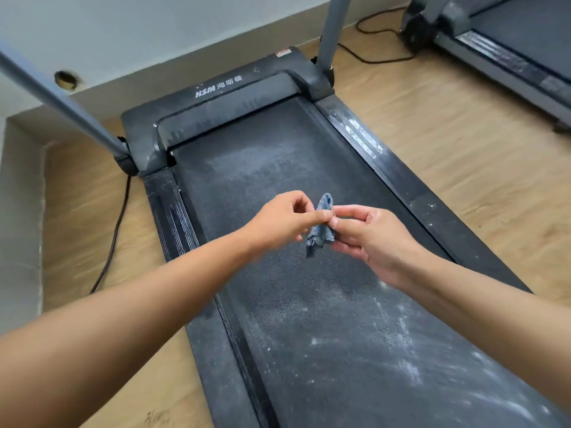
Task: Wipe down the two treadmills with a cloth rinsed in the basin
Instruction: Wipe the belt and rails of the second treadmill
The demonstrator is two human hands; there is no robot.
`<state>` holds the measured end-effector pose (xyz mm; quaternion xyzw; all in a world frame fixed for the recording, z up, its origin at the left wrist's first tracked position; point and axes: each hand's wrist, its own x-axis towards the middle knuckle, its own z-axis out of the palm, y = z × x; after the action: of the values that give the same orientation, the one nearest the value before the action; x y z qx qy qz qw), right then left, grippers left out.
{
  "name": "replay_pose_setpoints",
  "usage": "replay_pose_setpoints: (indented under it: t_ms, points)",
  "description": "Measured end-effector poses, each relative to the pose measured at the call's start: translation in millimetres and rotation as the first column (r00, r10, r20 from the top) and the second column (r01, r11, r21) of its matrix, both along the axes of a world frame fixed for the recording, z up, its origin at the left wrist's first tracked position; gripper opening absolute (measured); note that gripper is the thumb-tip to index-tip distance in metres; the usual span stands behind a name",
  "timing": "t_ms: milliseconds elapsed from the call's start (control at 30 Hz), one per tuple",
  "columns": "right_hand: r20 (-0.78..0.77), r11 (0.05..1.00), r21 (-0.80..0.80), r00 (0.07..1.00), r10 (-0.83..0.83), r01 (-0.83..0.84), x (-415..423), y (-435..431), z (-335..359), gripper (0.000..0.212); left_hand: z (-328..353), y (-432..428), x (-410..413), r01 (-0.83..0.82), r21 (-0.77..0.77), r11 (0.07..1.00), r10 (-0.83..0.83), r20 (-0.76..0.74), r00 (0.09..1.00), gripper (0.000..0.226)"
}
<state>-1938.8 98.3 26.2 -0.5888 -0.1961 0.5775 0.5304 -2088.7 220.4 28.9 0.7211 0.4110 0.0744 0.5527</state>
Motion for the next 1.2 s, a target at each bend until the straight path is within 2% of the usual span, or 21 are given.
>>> replay_pose_setpoints:
  t_ms: [67, 133, 200, 267, 333, 400, 467, 533, 667, 733, 833, 967, 1033, 1067, 1100, 1133, 1200]
  points:
    - [0.035, 1.0, 0.013, 0.999, 0.01, -0.01, 8, 1, -4, 0.02, -5, 4, 3, 0.016, -0.076, 0.997, -0.015, 0.004, 1.0, 0.017]
    - [0.096, 0.999, 0.007, 0.995, 0.034, -0.034, 15, 2, -9, 0.021, -4, 8, 6, 0.029, -0.034, 0.999, -0.03, -0.008, 1.0, 0.011]
    - [0.242, 0.998, -0.036, 0.968, 0.063, -0.056, 23, 3, -18, 0.021, -2, 13, 11, 0.024, 0.081, 0.996, -0.019, -0.058, 0.998, 0.012]
    - [0.44, 0.997, -0.073, 0.896, 0.065, -0.037, 30, 3, -25, 0.017, -2, 17, 13, 0.057, 0.186, 0.981, -0.041, -0.09, 0.995, 0.015]
    - [0.554, 0.997, -0.079, 0.83, 0.063, -0.022, 38, 3, -28, 0.013, -7, 18, 13, 0.113, 0.202, 0.973, -0.097, -0.089, 0.991, 0.012]
    - [0.589, 0.994, -0.089, 0.802, 0.099, -0.057, 43, 4, -28, 0.014, -17, 16, 8, 0.174, 0.171, 0.97, -0.158, -0.106, 0.982, 0.014]
    - [0.601, 0.99, -0.09, 0.787, 0.141, -0.109, 45, 7, -27, 0.015, -25, 12, 4, 0.203, 0.125, 0.971, -0.188, -0.123, 0.975, 0.029]
    - [0.556, 0.987, -0.066, 0.816, 0.157, -0.145, 43, 11, -27, 0.017, -27, 9, 4, 0.194, 0.062, 0.979, -0.186, -0.11, 0.976, 0.035]
    - [0.566, 0.978, -0.019, 0.804, 0.183, -0.21, 50, 16, -30, 0.016, -22, 5, 10, 0.164, -0.049, 0.985, -0.167, -0.066, 0.984, 0.006]
    - [0.587, 0.978, 0.01, 0.793, 0.164, -0.21, 55, 18, -35, 0.011, -23, 5, 10, 0.159, -0.087, 0.984, -0.161, -0.017, 0.987, 0.015]
    - [0.621, 0.976, 0.027, 0.769, 0.155, -0.218, 60, 19, -41, 0.006, -23, 7, 7, 0.16, -0.228, 0.96, -0.146, 0.076, 0.986, 0.021]
    - [0.631, 0.976, 0.031, 0.762, 0.146, -0.213, 59, 18, -48, 0.007, -26, 7, 4, 0.195, -0.331, 0.923, -0.149, 0.16, 0.976, 0.019]
    - [0.557, 0.992, 0.004, 0.825, 0.101, -0.124, 56, 18, -57, 0.02, -26, 3, 7, 0.169, -0.365, 0.915, -0.102, 0.197, 0.975, 0.019]
    - [0.431, 0.997, -0.048, 0.9, 0.071, -0.056, 53, 17, -61, 0.032, -27, 0, 9, 0.143, -0.377, 0.915, -0.062, 0.219, 0.974, 0.02]
    - [0.24, 0.989, -0.147, 0.97, 0.036, 0.0, 49, 15, -66, 0.048, -27, -1, 12, 0.1, -0.385, 0.918, -0.007, 0.236, 0.972, 0.023]
    - [0.023, 0.962, -0.272, 1.0, -0.011, 0.016, 45, 11, -71, 0.064, -28, -3, 14, 0.042, -0.391, 0.92, 0.063, 0.251, 0.966, 0.025]
    - [-0.282, 0.905, -0.418, 0.958, -0.044, -0.082, 37, 0, -75, 0.087, -28, -5, 18, -0.065, -0.408, 0.911, 0.189, 0.272, 0.943, 0.026]
